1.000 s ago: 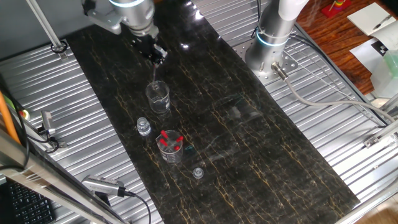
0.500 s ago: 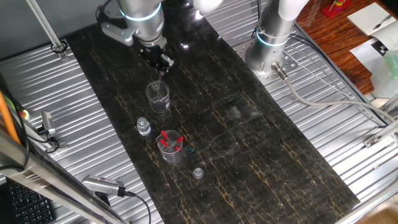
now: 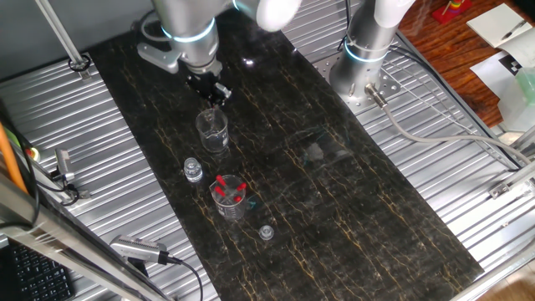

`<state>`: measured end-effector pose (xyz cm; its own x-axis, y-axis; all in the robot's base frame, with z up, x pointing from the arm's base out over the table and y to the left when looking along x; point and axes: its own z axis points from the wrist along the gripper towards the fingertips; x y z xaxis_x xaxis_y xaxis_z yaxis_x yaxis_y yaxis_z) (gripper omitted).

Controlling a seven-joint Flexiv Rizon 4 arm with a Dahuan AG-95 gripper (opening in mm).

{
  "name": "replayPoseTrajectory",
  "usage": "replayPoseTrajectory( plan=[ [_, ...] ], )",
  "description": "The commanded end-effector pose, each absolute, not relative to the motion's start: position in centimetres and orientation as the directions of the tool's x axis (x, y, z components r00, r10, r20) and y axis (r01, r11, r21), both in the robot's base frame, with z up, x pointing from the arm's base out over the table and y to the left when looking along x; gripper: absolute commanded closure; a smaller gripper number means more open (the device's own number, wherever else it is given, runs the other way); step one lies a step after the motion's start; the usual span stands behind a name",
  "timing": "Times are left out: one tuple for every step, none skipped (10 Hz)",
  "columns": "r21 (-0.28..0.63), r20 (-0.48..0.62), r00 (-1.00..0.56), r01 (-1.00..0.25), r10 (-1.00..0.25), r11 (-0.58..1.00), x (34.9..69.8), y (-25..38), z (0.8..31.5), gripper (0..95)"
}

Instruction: Transfer liquid using a dropper

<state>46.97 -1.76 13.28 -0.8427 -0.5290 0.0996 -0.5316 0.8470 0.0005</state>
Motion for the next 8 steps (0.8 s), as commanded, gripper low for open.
replayPoseTrajectory(
  plan=[
    [-0.003,0.097,-0.845,-0.529,-0.527,0.848,47.19,-1.42,12.76,95.0],
    [-0.004,0.096,-0.845,-0.529,-0.526,0.849,47.32,-1.29,12.62,95.0],
    [-0.006,0.098,-0.845,-0.529,-0.526,0.848,47.42,-1.21,12.48,95.0],
    [-0.009,0.094,-0.845,-0.529,-0.526,0.849,47.52,-1.05,12.15,95.0],
    [-0.01,0.091,-0.845,-0.531,-0.528,0.848,47.53,-1.02,11.98,95.0],
    [-0.011,0.089,-0.843,-0.533,-0.53,0.846,47.53,-1.02,11.93,95.0],
    [-0.013,0.089,-0.843,-0.534,-0.531,0.845,47.53,-1.02,11.9,95.0],
    [-0.013,0.088,-0.843,-0.534,-0.531,0.845,47.53,-1.02,11.83,95.0]
  ],
)
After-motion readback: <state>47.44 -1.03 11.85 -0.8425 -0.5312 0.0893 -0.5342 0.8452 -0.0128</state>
